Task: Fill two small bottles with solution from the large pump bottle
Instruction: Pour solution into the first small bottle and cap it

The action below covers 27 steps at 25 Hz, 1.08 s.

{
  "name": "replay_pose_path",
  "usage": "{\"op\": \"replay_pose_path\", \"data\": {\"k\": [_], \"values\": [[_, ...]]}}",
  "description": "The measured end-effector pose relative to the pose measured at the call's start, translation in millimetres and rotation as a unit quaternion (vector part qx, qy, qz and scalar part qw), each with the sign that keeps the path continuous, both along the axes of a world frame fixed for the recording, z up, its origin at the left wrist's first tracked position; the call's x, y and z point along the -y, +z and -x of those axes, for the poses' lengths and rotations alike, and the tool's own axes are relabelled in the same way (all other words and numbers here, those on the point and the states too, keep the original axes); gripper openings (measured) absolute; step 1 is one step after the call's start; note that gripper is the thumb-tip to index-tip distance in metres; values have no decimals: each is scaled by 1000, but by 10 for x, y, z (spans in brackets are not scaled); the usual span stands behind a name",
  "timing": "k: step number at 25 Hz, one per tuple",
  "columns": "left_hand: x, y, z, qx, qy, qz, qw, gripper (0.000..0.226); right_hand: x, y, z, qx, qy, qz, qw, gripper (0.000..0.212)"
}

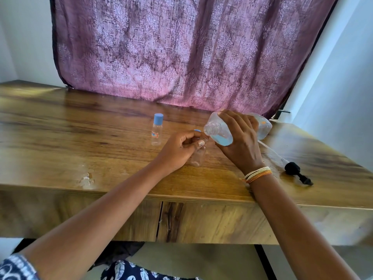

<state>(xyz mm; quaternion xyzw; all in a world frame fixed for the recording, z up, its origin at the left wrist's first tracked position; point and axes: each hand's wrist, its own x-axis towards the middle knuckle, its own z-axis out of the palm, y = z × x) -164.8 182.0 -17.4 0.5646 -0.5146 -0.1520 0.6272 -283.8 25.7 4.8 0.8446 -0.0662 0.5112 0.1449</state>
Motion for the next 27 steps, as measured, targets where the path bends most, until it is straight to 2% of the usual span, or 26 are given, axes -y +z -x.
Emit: {"op": "replay_pose_path", "data": {"k": [27], "values": [[-8,27,19,-19,7,-15,1000,23,20,-7,1,3,-5,25,1000,48]]}}
